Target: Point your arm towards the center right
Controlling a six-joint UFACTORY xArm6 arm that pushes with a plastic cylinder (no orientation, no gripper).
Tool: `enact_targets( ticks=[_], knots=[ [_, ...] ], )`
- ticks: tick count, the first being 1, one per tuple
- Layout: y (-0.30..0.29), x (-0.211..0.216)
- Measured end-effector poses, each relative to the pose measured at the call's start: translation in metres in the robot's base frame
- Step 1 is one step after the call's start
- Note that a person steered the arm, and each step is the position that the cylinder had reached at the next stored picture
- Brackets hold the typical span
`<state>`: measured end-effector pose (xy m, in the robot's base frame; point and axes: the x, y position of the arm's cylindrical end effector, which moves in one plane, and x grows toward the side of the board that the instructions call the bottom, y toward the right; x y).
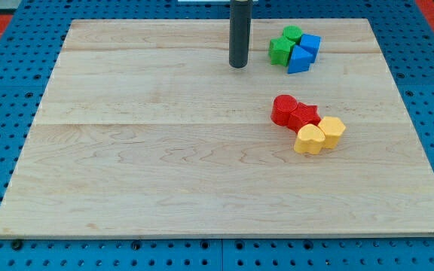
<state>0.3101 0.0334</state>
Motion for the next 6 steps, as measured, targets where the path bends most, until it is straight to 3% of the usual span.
enact_targets(
  ticks=[4, 5, 6],
  knots=[
    [0.009, -0.001],
    [-0.002, 0.04],
    [0.071, 0.035]
  ],
)
